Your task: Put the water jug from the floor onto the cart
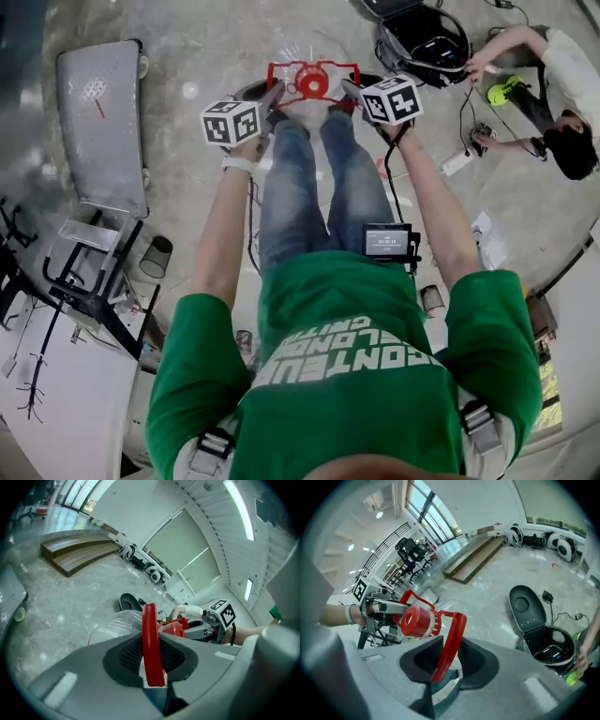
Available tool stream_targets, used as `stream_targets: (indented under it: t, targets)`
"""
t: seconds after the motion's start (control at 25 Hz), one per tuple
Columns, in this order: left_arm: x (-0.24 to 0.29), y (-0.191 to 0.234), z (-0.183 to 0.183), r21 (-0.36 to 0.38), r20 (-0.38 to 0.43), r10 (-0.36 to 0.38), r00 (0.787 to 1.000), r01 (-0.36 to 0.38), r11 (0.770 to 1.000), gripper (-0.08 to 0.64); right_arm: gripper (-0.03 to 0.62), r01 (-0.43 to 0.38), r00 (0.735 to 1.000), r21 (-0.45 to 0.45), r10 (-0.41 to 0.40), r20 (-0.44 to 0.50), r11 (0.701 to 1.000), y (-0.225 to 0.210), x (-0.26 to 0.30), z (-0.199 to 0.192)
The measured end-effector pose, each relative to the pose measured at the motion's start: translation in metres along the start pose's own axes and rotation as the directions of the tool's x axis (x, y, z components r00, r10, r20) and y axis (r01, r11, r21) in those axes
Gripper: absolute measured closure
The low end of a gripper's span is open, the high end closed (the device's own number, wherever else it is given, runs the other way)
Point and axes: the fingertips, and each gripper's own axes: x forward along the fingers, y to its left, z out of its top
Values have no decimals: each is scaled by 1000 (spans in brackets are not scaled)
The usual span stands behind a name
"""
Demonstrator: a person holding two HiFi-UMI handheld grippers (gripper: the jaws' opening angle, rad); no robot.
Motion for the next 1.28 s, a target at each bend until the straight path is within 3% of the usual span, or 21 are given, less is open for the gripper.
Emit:
stream_targets:
  t: [0.2, 0.44, 0.68, 1.0, 1.28]
  targets:
    - [-68, -56, 38, -10, 111, -14, 994, 16, 1000, 488, 508, -28, 999, -101, 30, 15, 994, 50, -72, 46]
    - [-113, -114, 81, 18, 232, -10, 973, 6, 1000, 485, 508, -60, 993, -221, 80, 85, 973, 81, -148, 95]
    - [-166, -161, 106, 42, 358, -1, 934, -15, 999, 480, 508, -66, 981, -345, 124, 151, 936, 120, -210, 128]
    - [-204, -176, 124, 47, 453, 12, 891, -38, 998, 482, 508, -74, 969, -445, 170, 181, 892, 151, -234, 157]
    - [-228, -171, 125, 11, 505, 49, 862, -64, 998, 480, 503, -108, 967, -509, 210, 146, 854, 177, -231, 169]
